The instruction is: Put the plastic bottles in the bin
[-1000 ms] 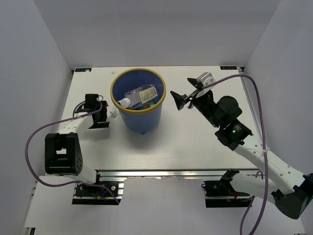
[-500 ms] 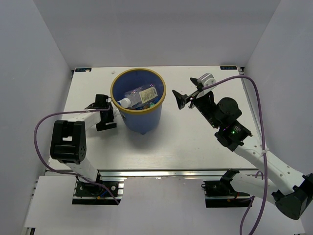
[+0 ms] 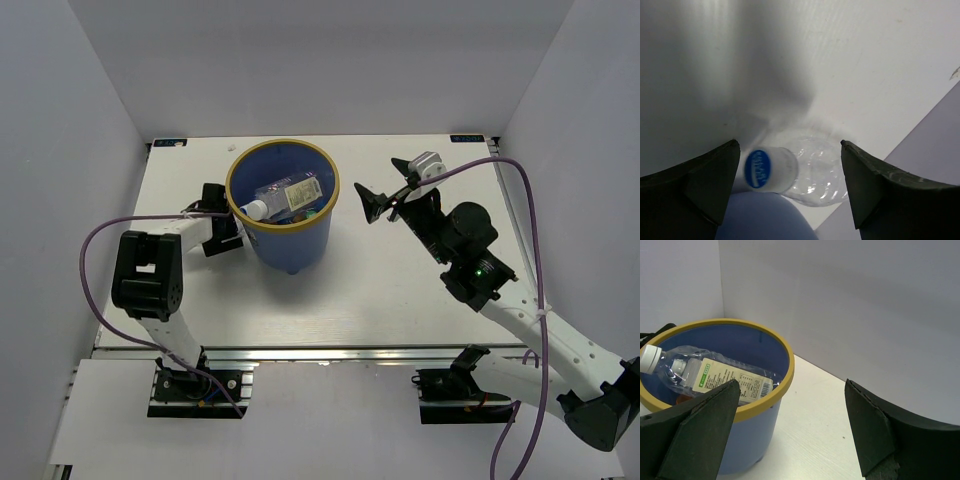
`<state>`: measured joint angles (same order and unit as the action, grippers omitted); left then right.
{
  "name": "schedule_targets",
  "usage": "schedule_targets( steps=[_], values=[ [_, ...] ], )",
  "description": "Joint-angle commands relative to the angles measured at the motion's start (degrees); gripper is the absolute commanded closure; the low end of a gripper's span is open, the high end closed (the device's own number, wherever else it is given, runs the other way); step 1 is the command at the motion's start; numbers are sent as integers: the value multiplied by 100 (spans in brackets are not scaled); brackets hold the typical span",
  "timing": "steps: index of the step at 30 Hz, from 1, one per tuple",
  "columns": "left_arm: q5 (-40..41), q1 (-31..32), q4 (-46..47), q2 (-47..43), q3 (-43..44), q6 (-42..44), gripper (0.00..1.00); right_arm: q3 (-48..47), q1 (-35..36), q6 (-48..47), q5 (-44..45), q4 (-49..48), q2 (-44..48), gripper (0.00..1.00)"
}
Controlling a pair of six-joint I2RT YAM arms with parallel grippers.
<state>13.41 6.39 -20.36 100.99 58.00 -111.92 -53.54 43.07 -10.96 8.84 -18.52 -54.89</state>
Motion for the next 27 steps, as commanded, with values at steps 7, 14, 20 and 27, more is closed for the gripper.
schedule_targets(
  steps=[7,14,20,27],
  values=[
    [-128,178,102,659,423,-304,16,89,-35,-29,56,-477,172,11],
    [91,178,94,571,370,-418,36,142,-35,-20,65,-565,198,11],
    [162,178,128,352,265,-383,55,168,-35,6,65,-600,189,11],
    [478,108,129,-210,115,-181,100,203,-35,15,30,-626,251,11]
  ],
)
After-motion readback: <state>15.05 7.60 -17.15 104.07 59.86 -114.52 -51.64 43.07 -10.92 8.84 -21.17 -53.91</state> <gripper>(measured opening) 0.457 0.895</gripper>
